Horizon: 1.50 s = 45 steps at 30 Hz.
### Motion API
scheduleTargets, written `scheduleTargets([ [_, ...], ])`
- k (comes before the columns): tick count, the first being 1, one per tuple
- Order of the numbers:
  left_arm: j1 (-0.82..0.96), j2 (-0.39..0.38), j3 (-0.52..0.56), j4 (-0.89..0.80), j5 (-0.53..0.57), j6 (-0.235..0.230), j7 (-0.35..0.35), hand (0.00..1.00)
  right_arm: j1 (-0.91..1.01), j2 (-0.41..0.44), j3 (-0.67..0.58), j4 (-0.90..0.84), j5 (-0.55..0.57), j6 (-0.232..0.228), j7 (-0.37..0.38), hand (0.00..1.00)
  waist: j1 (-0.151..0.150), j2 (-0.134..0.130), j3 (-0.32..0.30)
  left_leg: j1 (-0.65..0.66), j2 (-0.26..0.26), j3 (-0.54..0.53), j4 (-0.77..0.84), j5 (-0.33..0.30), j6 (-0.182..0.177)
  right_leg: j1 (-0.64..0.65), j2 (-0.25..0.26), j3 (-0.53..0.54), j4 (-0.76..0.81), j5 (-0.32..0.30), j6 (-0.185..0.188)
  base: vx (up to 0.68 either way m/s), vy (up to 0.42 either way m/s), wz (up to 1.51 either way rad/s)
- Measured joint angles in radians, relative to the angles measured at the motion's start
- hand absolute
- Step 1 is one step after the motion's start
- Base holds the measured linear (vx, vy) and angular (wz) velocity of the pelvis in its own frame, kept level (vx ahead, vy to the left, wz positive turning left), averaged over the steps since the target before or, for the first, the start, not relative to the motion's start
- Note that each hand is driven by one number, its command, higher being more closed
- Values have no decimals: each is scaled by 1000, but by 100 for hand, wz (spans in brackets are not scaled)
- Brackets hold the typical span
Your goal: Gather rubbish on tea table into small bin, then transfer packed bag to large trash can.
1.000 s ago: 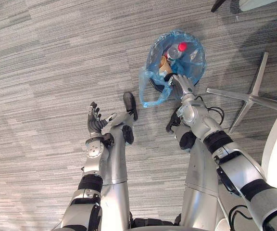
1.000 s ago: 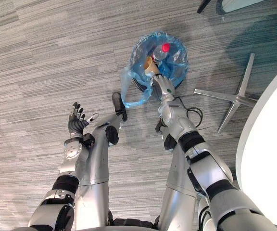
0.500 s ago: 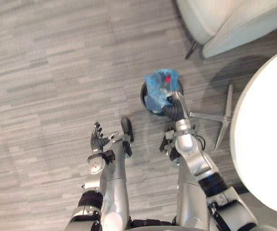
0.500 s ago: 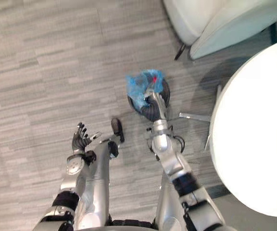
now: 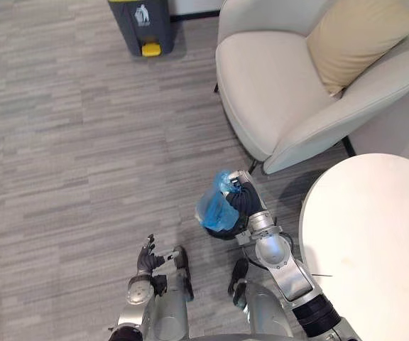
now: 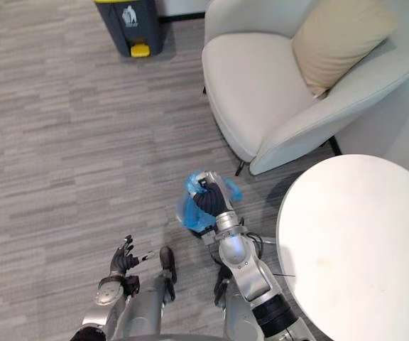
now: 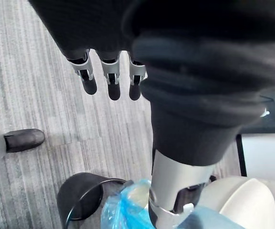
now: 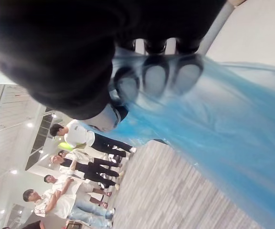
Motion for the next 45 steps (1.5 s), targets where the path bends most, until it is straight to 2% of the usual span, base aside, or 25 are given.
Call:
scheduleTargets([
  [8, 78, 21, -29, -125, 22, -10, -5, 0, 17, -37, -22, 0, 115, -11, 80, 100, -2, 6, -88, 161, -33, 8, -132, 22, -6, 170, 25, 2, -165, 46, 13, 109, 31, -5],
  [16, 158, 68, -29, -256, 23, -13, -43, 0, -10, -107, -14, -1, 248, -29, 150, 100, 1, 13, -117, 250, -42, 14, -182, 26, -12, 238, 31, 26, -190, 47, 13, 25, 18, -5],
  [20, 163, 102, -28, -345, 22, -20, -43, 0, -47, -158, -14, -12, 325, -38, 175, 100, 1, 25, -128, 263, -44, 13, -196, 28, -15, 241, 34, 35, -197, 51, 15, -6, 12, -6],
  [26, 147, 129, -34, -520, 22, -74, -66, 0, -124, -231, -12, -12, 431, -48, 217, 100, 1, 47, -148, 271, -49, 10, -196, 28, -14, 256, 31, 34, -199, 54, 15, 11, 4, 0],
  [29, 140, 136, -60, -582, 20, -89, -73, 0, -142, -249, -3, -12, 464, -61, 220, 100, 0, 49, -149, 274, -49, 10, -196, 28, -14, 256, 31, 34, -198, 54, 15, 0, 0, 0],
  [39, 121, 161, -160, -704, -20, -99, -151, 0, -191, -301, 14, -12, 534, -61, 243, 100, 0, 54, -154, 282, -52, 10, -197, 30, -12, 257, 29, 37, -198, 54, 15, 0, 0, 0],
  [45, 49, 181, -214, -728, -3, -100, -151, 0, -197, -302, 17, -52, 576, -61, 271, 100, -1, 64, -177, 282, -52, 7, -198, 34, -10, 257, 29, 37, -198, 54, 15, 0, 0, 0],
])
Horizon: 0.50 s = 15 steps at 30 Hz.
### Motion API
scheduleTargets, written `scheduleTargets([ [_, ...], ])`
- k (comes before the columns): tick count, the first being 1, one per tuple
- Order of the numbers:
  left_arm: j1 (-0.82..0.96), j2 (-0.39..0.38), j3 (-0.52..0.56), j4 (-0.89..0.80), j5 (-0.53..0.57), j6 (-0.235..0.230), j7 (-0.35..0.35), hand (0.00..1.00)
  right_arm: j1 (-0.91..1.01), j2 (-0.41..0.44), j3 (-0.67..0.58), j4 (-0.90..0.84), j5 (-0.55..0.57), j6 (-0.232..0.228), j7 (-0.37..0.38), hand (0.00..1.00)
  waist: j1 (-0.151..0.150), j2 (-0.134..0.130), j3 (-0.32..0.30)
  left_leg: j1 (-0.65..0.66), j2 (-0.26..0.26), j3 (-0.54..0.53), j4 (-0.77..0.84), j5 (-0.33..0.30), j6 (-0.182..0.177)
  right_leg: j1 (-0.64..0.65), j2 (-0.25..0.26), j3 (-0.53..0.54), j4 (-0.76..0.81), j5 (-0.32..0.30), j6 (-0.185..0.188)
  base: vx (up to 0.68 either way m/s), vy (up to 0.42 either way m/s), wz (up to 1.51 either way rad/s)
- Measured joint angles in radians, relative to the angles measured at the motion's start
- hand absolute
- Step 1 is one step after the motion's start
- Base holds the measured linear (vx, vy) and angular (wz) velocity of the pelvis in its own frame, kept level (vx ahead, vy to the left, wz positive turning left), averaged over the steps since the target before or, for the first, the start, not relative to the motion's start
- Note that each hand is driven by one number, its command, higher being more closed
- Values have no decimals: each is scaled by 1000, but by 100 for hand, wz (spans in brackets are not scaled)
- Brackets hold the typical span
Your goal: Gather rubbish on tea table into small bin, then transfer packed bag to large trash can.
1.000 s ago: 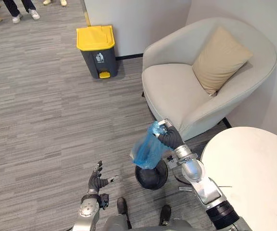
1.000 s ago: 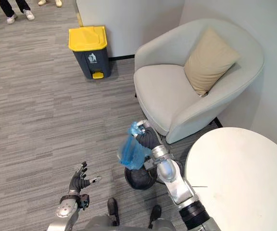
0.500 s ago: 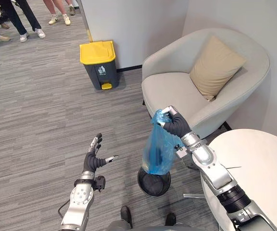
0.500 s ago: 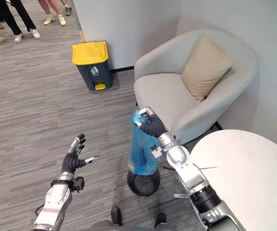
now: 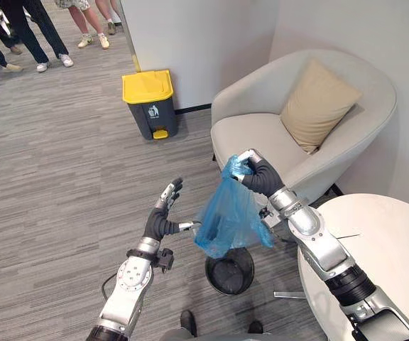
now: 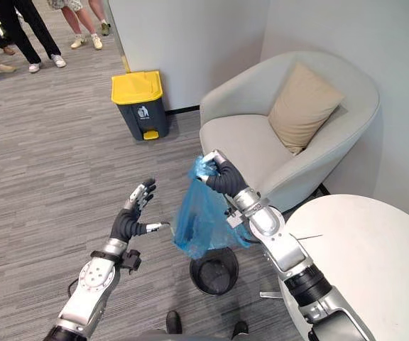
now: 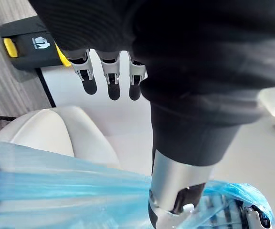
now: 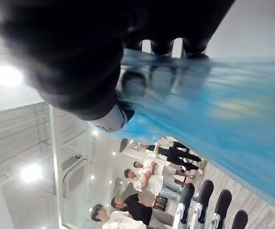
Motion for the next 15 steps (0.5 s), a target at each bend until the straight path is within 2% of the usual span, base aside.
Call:
scheduleTargets([
  [9, -72, 9, -51, -4, 101, 0, 3, 0, -84, 13, 51, -21, 42, -4, 12, 100, -10, 1, -1, 0, 0, 2, -7, 4, 2, -3, 0, 6, -1, 3, 0, 0, 0, 0],
  [15, -113, 4, -90, -2, 111, 3, 4, 0, -158, 43, 97, -31, 67, -4, 23, 100, -8, -1, -8, -1, 0, 3, -7, 5, 2, -2, 1, 13, -2, 7, 0, 0, 0, -2],
])
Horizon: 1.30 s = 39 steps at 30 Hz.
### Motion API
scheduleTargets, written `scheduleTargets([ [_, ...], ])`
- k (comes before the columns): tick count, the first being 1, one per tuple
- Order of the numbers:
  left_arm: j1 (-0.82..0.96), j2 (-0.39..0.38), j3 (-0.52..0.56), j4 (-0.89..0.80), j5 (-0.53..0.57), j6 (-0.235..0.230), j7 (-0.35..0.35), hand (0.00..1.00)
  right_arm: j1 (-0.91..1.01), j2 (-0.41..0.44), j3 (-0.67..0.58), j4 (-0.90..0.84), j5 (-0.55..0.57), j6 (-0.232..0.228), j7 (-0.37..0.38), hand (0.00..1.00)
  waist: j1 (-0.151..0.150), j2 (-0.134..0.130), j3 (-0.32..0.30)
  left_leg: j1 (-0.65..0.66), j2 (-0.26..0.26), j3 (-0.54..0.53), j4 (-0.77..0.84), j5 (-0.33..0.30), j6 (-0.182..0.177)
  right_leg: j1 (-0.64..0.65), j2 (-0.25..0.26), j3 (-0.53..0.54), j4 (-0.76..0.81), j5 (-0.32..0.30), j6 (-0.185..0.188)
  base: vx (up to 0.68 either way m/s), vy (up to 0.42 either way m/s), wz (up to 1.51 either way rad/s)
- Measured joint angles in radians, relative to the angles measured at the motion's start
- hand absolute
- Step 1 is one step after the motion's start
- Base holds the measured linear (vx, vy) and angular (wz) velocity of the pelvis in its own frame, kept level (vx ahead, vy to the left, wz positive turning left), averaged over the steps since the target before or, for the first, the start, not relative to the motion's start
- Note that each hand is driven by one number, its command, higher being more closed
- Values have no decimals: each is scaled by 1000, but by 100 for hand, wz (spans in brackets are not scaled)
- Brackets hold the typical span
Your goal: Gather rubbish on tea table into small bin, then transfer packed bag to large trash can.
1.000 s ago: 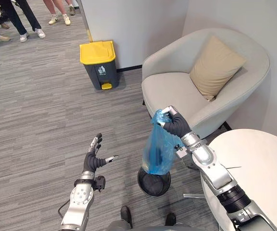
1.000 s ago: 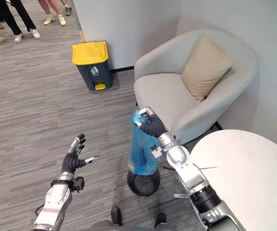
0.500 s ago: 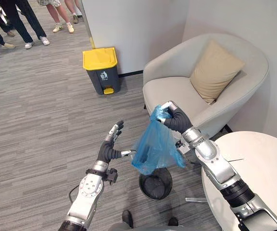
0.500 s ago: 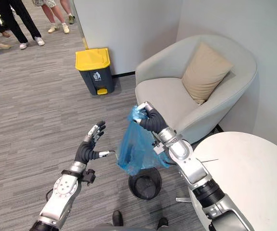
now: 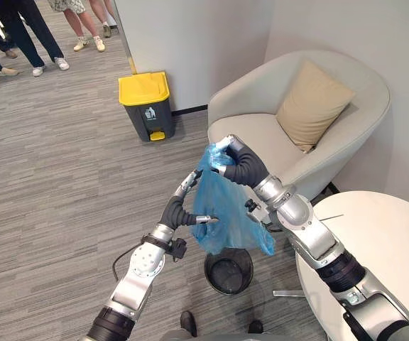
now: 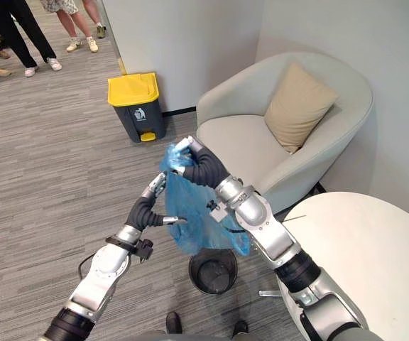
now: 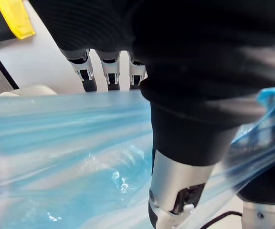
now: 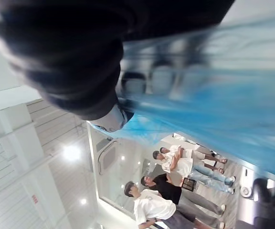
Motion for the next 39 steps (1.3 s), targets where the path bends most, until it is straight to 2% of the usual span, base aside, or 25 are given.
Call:
scheduleTargets([
  [7, -33, -9, -42, 83, 32, 8, -7, 0, -44, 37, 61, 0, 21, 0, 9, 100, -14, -4, -10, 0, 0, 2, -1, 3, 1, -3, 0, 7, 3, 3, 0, 0, 0, -1],
  [19, -36, -49, -63, 182, 82, 24, -25, 0, -83, 86, 94, 6, 46, 8, 8, 100, -14, -12, -15, 0, 2, 6, -2, 9, -1, -5, 1, 13, 3, 8, 0, -1, 1, -1],
  [25, -28, -80, -33, 199, 117, 50, 0, 0, -135, 133, 101, 40, 46, 11, 1, 100, -8, -16, -18, 0, 2, 5, -2, 11, 0, -5, 1, 12, 3, 9, 0, 0, 0, 0],
  [31, -28, -116, -25, 206, 151, 67, 24, 0, -162, 199, 108, 40, 46, 19, -17, 100, 13, -19, -20, 0, 2, 1, -2, 12, -1, -3, 1, 9, 4, 9, 0, 0, 0, 1],
  [32, -28, -117, -25, 210, 152, 67, 27, 100, -163, 205, 111, 40, 46, 23, -17, 100, 13, -20, -21, 0, 2, 0, -2, 13, -1, -3, 1, 8, 4, 9, 0, 0, 0, 0],
  [39, -29, -137, -29, 254, 188, 69, 65, 100, -183, 233, 155, 44, 56, 29, -20, 100, 12, -28, -26, 0, 3, 3, -2, 15, -1, -15, 1, 12, 12, 9, 0, 0, 0, -1],
])
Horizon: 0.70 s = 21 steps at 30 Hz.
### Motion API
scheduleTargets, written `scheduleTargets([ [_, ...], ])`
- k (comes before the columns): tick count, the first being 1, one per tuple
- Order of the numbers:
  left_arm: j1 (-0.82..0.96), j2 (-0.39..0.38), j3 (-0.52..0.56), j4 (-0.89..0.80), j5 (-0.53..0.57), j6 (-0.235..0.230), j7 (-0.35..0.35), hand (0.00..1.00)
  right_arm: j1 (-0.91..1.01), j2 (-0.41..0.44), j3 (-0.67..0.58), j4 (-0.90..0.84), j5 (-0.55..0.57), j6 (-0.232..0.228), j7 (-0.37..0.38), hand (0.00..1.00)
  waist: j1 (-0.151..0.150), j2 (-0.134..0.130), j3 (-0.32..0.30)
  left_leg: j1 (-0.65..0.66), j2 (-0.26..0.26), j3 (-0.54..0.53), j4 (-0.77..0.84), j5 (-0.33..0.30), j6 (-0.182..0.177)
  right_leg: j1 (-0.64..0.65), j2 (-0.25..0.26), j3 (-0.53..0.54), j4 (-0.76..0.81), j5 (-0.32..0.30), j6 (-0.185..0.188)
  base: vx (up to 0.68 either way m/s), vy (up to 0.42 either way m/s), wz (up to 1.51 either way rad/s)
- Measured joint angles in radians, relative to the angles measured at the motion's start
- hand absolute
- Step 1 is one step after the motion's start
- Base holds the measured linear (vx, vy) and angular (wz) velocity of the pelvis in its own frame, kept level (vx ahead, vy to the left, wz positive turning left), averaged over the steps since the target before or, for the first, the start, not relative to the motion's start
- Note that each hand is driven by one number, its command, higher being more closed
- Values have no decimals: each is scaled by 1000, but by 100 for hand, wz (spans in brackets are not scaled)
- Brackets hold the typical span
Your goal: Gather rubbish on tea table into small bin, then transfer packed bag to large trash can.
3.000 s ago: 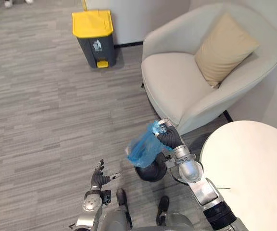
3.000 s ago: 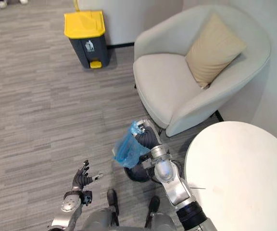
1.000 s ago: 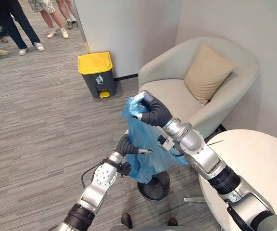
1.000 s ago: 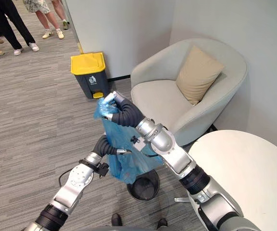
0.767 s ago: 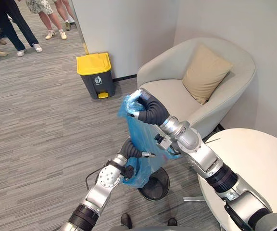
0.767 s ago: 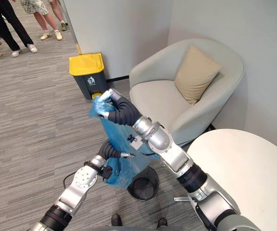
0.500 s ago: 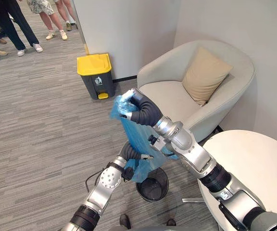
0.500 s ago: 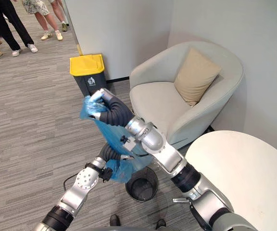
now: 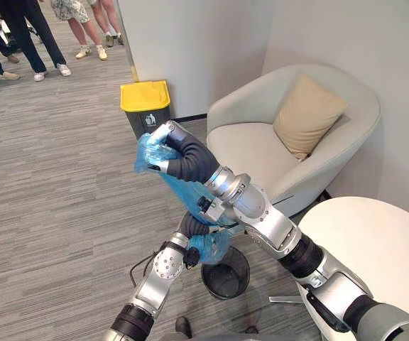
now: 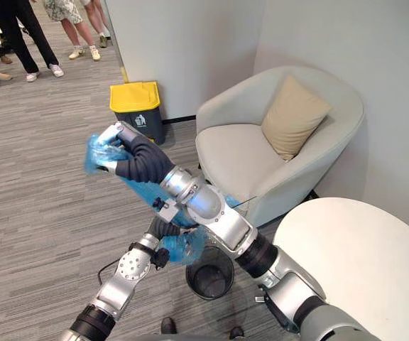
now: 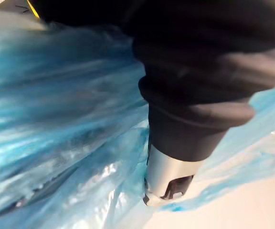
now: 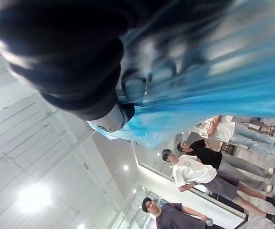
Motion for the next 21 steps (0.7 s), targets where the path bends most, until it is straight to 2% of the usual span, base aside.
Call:
scheduleTargets([
  [12, -1, -9, 14, 38, -13, 0, 45, 100, 1, 20, 34, 0, 3, 6, -2, 100, 0, -2, -2, 0, -1, 7, 0, 0, 0, -7, -2, 9, 5, 0, 0, 0, 0, -1],
  [19, 29, -31, 94, 48, -73, 13, 65, 100, 53, 26, 17, -7, -3, -2, -2, 100, -3, -2, -2, 1, -1, 11, 0, 0, 0, -7, -2, 14, 4, 0, 0, 0, 0, 0],
  [20, 44, -38, 111, 48, -86, 14, 66, 100, 72, 29, 6, -11, -17, -3, -2, 0, -3, -2, -2, 1, -1, 12, 0, 0, 0, -7, -1, 14, 4, 0, 0, 0, 0, 0],
  [21, 61, -41, 129, 45, -97, 18, 68, 100, 95, 29, -9, -13, -28, -4, -2, 0, -3, -2, -2, 1, -1, 12, 0, 0, 0, -7, -1, 14, 3, 0, 0, 0, 0, 0],
])
